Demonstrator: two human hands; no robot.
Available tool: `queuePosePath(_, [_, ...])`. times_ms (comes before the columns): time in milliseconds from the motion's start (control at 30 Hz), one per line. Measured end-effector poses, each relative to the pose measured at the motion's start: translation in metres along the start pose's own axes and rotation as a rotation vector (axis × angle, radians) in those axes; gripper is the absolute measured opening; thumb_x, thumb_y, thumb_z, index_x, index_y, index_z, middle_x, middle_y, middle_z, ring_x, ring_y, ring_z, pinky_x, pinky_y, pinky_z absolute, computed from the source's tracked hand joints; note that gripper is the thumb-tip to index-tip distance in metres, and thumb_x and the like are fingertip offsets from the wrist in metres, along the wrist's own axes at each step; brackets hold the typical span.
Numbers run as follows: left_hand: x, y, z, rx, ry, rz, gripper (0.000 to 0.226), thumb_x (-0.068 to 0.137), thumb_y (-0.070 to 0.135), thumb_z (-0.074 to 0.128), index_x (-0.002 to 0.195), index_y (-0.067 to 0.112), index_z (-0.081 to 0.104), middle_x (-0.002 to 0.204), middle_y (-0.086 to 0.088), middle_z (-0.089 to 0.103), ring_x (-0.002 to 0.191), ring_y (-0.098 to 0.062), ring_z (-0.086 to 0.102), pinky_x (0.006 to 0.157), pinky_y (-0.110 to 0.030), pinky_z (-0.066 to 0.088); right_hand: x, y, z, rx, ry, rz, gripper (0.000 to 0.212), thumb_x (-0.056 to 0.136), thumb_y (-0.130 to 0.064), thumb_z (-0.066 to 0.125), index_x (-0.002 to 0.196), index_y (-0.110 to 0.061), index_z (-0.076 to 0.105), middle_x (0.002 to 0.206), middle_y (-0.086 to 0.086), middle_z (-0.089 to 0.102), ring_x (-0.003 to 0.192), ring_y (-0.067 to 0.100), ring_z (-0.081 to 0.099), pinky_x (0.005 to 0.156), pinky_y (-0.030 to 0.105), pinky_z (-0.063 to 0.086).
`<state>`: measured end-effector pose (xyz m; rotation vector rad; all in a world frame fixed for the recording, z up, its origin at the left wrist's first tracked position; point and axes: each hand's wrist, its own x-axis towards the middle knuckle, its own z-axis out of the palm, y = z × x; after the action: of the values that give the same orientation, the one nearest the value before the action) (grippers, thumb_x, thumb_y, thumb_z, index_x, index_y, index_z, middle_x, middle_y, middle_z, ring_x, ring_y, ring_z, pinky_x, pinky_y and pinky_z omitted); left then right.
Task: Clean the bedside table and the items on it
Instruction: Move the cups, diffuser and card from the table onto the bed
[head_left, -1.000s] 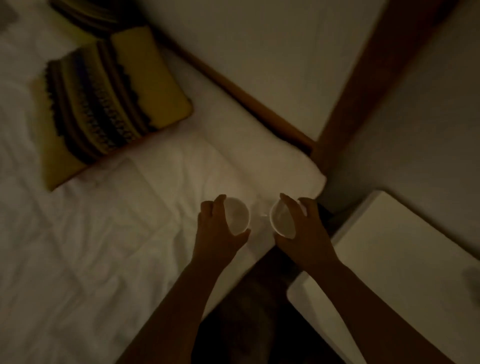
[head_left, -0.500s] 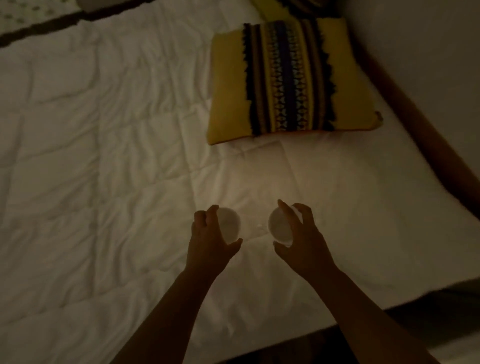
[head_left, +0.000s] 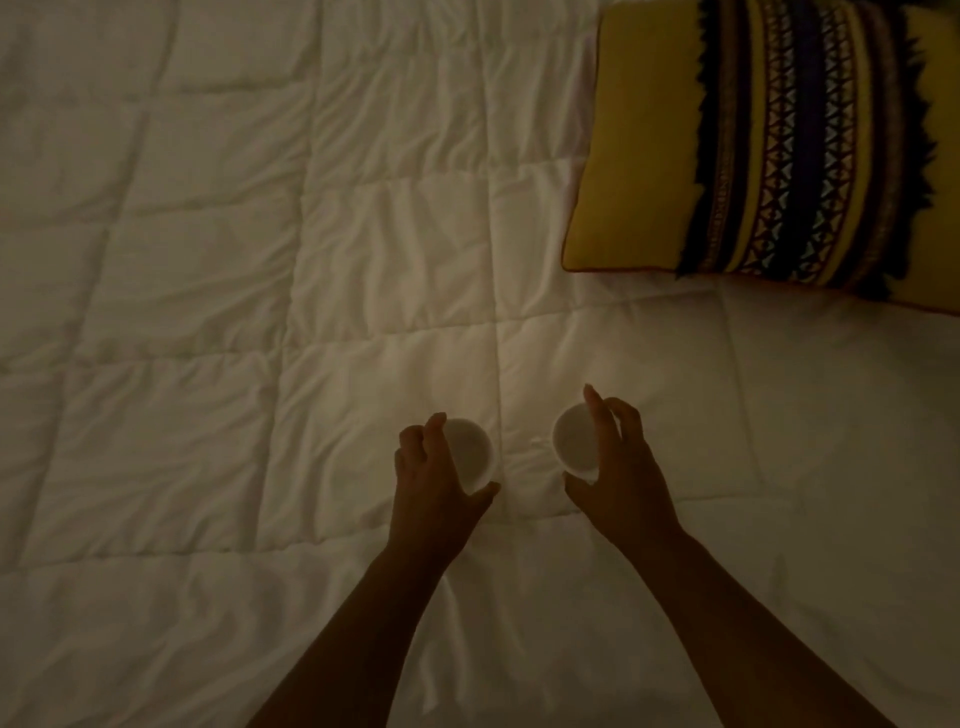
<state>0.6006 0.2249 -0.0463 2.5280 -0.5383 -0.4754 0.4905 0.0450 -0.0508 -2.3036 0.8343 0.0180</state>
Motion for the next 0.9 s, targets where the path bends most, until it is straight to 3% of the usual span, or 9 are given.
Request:
queuePosePath(200, [-0.003, -0.001, 0.002, 0.046, -0.015, 0.006, 0.117, 0.061, 0.047, 0.084, 0.149, 0.023, 0.011, 0.138, -0.007, 0.029, 0.122, -0.028, 0.042, 0.096, -0.045, 0.048, -0.006, 0.002, 0.003, -0.043, 0.01, -0.001, 0.11, 0.071, -0.031, 0.08, 0.15, -0.038, 0.005, 0.151, 0.001, 0.021, 0.125, 0.029, 0.048, 0.086, 0.042, 0.057])
queuePosePath(433, [-0.021, 0.009, -0.018, 0.135, -0.066, 0.028, 0.119, 0.062, 0.058, 0.077, 0.15, 0.029, 0.003, 0.152, -0.004, 0.015, 0.139, -0.029, 0.022, 0.106, -0.053, 0.035, -0.023, 0.002, -0.017, -0.048, -0.001, 0.061, 0.115, 0.069, -0.046, 0.079, 0.15, -0.036, -0.002, 0.155, 0.005, 0.015, 0.129, 0.031, 0.046, 0.087, 0.042, 0.057])
queuePosePath(533, [-0.034, 0.024, -0.027, 0.172, -0.049, 0.073, 0.107, 0.067, 0.059, 0.073, 0.149, 0.025, 0.013, 0.152, -0.007, 0.021, 0.139, -0.028, 0.022, 0.108, -0.05, 0.033, -0.038, 0.003, -0.035, -0.02, 0.012, 0.059, 0.113, 0.071, -0.049, 0.077, 0.15, -0.037, -0.003, 0.154, 0.004, 0.014, 0.126, 0.029, 0.049, 0.083, 0.042, 0.058])
queuePosePath(667, [-0.058, 0.058, -0.026, 0.187, -0.106, 0.214, 0.082, 0.075, 0.056, 0.068, 0.142, 0.022, 0.035, 0.14, -0.001, 0.042, 0.131, -0.022, 0.034, 0.107, -0.042, 0.035, -0.069, 0.012, -0.063, 0.046, 0.044, 0.116, 0.106, 0.074, -0.054, 0.071, 0.15, -0.036, -0.001, 0.154, 0.004, 0.019, 0.125, 0.025, 0.051, 0.085, 0.037, 0.056])
queuePosePath(767, [-0.083, 0.091, -0.008, 0.161, -0.196, 0.288, 0.078, 0.076, 0.058, 0.064, 0.141, 0.028, 0.034, 0.133, 0.006, 0.049, 0.125, -0.017, 0.041, 0.106, -0.04, 0.038, -0.102, 0.031, -0.087, 0.178, 0.085, 0.196, 0.102, 0.076, -0.053, 0.07, 0.15, -0.036, 0.002, 0.151, 0.003, 0.026, 0.126, 0.022, 0.048, 0.091, 0.031, 0.048])
queuePosePath(900, [-0.119, 0.149, 0.036, 0.147, -0.368, 0.353, 0.08, 0.074, 0.066, 0.058, 0.14, 0.033, 0.028, 0.127, 0.009, 0.05, 0.119, -0.013, 0.044, 0.101, -0.035, 0.044, -0.159, 0.079, -0.125, 0.312, 0.154, 0.385, 0.097, 0.077, -0.058, 0.066, 0.149, -0.038, 0.004, 0.146, 0.0, 0.035, 0.123, 0.021, 0.05, 0.098, 0.044, 0.05])
